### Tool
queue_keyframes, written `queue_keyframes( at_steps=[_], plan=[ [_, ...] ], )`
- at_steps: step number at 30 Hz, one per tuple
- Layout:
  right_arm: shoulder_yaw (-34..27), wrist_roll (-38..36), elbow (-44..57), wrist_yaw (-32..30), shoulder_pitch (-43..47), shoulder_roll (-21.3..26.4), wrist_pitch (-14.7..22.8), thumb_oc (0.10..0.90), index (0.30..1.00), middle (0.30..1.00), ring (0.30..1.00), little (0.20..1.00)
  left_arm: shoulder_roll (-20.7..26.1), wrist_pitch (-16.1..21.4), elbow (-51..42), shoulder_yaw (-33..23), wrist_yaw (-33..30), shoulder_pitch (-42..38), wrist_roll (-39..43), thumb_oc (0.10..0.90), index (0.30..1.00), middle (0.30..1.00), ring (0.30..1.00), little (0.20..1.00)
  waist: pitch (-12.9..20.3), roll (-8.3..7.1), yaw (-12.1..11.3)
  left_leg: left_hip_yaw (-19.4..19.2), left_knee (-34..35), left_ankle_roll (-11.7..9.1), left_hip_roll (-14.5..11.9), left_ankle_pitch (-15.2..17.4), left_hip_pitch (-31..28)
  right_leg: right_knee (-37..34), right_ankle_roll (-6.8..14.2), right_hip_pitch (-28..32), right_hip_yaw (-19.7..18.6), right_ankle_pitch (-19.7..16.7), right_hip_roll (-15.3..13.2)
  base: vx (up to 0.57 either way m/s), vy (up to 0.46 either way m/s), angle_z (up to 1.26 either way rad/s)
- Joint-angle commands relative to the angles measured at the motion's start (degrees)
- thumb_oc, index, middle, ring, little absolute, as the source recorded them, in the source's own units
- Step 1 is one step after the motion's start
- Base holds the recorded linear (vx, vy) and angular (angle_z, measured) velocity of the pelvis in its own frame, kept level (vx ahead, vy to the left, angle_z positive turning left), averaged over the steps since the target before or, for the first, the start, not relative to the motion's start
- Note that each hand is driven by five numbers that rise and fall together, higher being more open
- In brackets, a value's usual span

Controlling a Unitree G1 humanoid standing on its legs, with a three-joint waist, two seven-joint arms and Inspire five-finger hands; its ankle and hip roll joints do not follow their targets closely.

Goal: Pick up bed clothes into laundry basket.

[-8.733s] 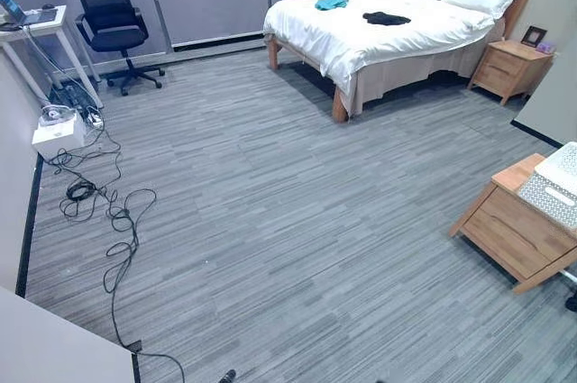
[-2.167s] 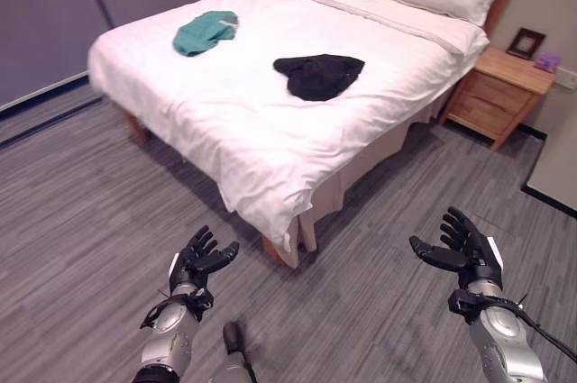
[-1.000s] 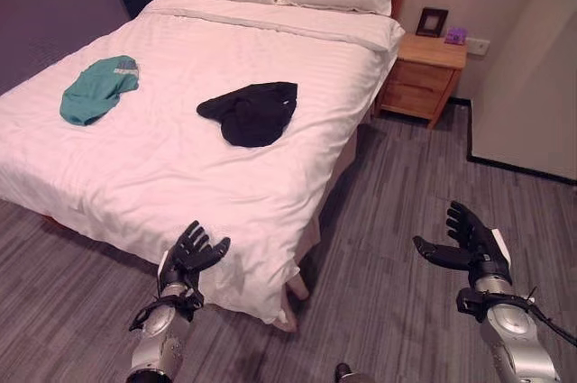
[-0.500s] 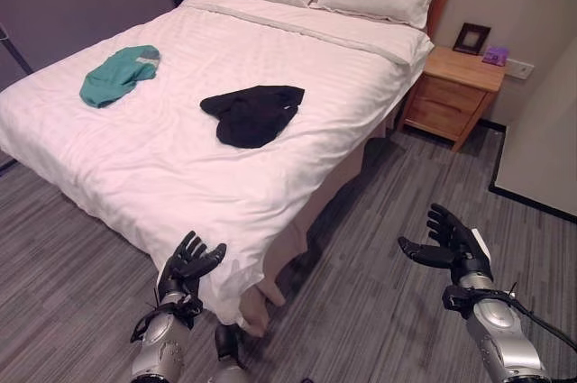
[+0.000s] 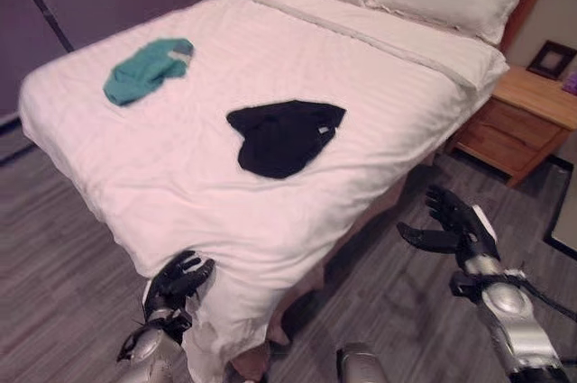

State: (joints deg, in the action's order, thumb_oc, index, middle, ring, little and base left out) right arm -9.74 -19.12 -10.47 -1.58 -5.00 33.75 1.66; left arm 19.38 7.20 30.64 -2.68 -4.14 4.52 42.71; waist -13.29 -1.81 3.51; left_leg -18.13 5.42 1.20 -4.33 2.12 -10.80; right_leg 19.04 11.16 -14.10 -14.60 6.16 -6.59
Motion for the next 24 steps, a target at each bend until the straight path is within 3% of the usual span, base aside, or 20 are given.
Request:
queue_keyframes(
  at_steps=[1,2,4,7,9,13,15,16,18,24],
  plan=[
    [-3.9,1.4,2.5,-1.2,5.1,7.0,4.1,0.8,0.9,0.9,0.9,0.9,0.1,4.3,-2.1,0.6,4.6,-13.7,-1.3,0.8,0.9,0.9,0.9,0.9,3.7,-2.41,5.4,5.3,-1.2,-3.4,2.0,-3.9,0.5,-11.4,0.2,10.6,1.6,-9.1,1.2,0.16,-0.051,1.13],
    [-4.4,1.2,3.1,-1.4,5.5,7.3,4.0,0.8,0.9,0.9,0.9,0.9,-0.3,4.5,-1.8,0.3,4.8,-13.0,-1.7,0.8,0.9,0.9,0.9,0.9,4.0,-2.8,5.0,4.7,-1.0,-3.5,2.3,-3.7,-0.3,-12.6,0.5,11.0,3.7,-10.6,0.2,0.11,-0.043,0.74],
    [-6.1,1.5,2.2,-1.7,5.9,9.7,4.7,0.8,0.9,0.9,0.9,0.9,-1.0,4.6,-2.6,-0.2,5.6,-11.4,-1.0,0.8,0.9,0.9,0.9,0.9,4.9,-2.96,4.7,4.7,-0.7,-3.5,2.5,-3.7,0.1,-15.6,0.4,12.4,3.6,-12.0,0.4,0.09,-0.067,0.05],
    [-7.5,2.9,0.4,-1.5,8.4,14.0,5.2,0.8,0.9,0.9,0.9,0.9,-1.2,4.6,-2.8,-0.8,6.4,-10.0,0.0,0.8,0.9,0.9,0.9,0.9,5.9,-2.86,3.5,5.2,-0.5,-3.8,2.2,-3.8,0.7,-19.1,0.2,14.7,5.9,-10.8,0.1,0.09,-0.074,0.26],
    [-7.5,8.0,-2.9,-2.6,12.9,23.3,5.9,0.8,0.9,0.9,0.9,0.9,-0.3,4.1,-4.1,0.1,8.2,-8.4,0.1,0.8,0.9,0.9,0.9,0.9,6.5,-3.16,1.9,5.8,-0.4,-4.3,1.7,-3.9,0.6,-20.5,-0.3,16.4,7.2,-10.4,0.2,0.09,-0.059,0.22],
    [-3.5,8.5,-8.2,-3.1,19.7,29.2,6.9,0.8,0.9,0.9,0.9,0.9,0.1,4.3,-4.8,2.2,9.8,-7.3,0.4,0.8,0.9,0.9,0.9,0.9,6.5,-3.34,1.0,6.7,-0.4,-4.5,1.5,-3.9,0.4,-20.9,-0.8,17.4,8.0,-9.7,0.5,0.04,-0.02,0.08],
    [2.9,11.3,-13.4,-2.3,26.4,34.7,6.6,0.8,0.9,0.9,0.9,0.9,0.5,4.3,-6.4,4.2,11.0,-5.5,1.3,0.8,0.9,0.9,0.9,0.9,6.5,-4.09,-0.7,7.6,-0.4,-4.9,1.3,-4.0,0.6,-21.0,-1.2,18.0,9.1,-9.3,0.7,0.03,-0.031,-0.04],
    [3.7,11.2,-13.8,-2.3,27.1,34.8,6.7,0.8,0.9,0.9,0.9,0.9,0.4,4.3,-6.4,4.0,11.0,-5.4,1.3,0.8,0.9,0.9,0.9,0.9,6.5,-4.01,-0.5,7.6,-0.4,-4.9,1.3,-4.0,0.6,-21.0,-1.2,18.0,9.1,-9.3,0.7,0.02,-0.033,-0.02],
    [11.4,13.7,-17.5,-1.6,34.8,39.1,6.6,0.8,0.9,0.9,0.9,0.9,0.5,4.4,-7.0,4.8,11.8,-3.6,2.3,0.8,0.9,0.9,0.9,0.9,6.3,-4.71,-2.1,8.4,-0.4,-5.3,0.9,-4.3,1.0,-21.4,-1.8,18.6,10.3,-8.9,1.0,0.01,-0.049,0.1],
    [25.0,11.9,-23.3,0.3,49.0,41.0,6.5,0.8,0.9,0.9,0.9,0.9,0.8,4.0,-5.7,3.7,12.4,-0.5,4.7,0.8,0.9,0.9,0.9,0.9,5.7,-5.07,-4.5,11.1,-0.4,-6.3,0.3,-5.3,2.4,-22.6,-2.5,19.5,13.0,-8.5,1.2,0.0,-0.057,0.14]
  ],
)
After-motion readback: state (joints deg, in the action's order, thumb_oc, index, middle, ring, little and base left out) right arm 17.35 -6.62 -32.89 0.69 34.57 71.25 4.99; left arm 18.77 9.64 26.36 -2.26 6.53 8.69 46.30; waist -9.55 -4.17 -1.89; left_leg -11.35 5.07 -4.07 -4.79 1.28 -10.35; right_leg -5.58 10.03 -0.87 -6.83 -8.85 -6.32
